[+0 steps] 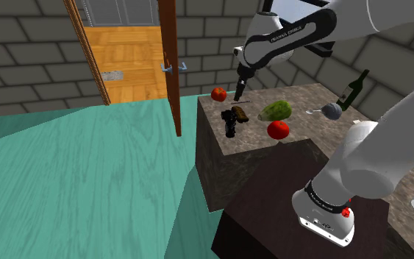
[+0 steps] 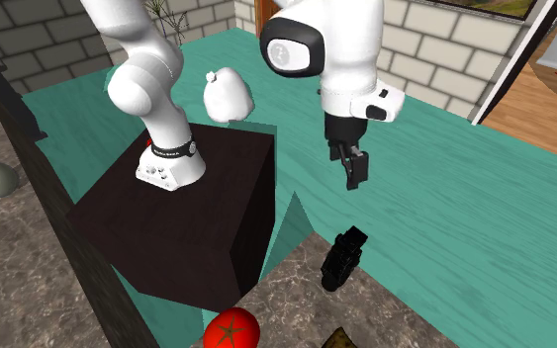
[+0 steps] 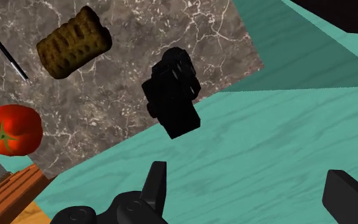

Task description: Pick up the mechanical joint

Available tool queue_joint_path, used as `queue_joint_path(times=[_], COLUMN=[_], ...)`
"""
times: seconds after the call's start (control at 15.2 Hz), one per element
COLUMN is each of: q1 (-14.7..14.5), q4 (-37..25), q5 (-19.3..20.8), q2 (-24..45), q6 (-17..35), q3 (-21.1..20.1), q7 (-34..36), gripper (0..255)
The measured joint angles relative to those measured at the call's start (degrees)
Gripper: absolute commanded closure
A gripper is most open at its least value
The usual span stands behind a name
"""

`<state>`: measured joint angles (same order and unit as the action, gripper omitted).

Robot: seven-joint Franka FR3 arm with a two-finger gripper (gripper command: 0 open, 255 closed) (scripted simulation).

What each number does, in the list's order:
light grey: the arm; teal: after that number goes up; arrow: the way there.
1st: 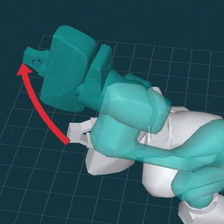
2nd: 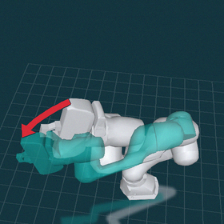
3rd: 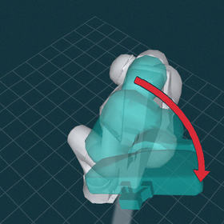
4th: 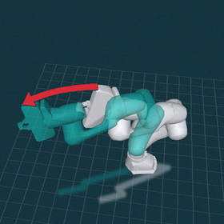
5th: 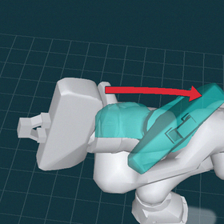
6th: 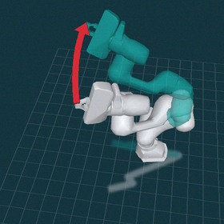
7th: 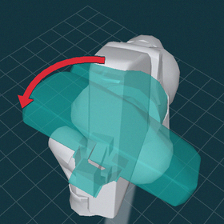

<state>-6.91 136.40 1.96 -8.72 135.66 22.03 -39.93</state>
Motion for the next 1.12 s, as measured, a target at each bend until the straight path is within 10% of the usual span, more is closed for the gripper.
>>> queue_joint_path(times=[1.12], q1=[4.92], q4=[-14.55], q5=[-19.22], q2=[33.04], q6=[11.17], q3=[-3.35], q7=[-27.24], gripper=[0])
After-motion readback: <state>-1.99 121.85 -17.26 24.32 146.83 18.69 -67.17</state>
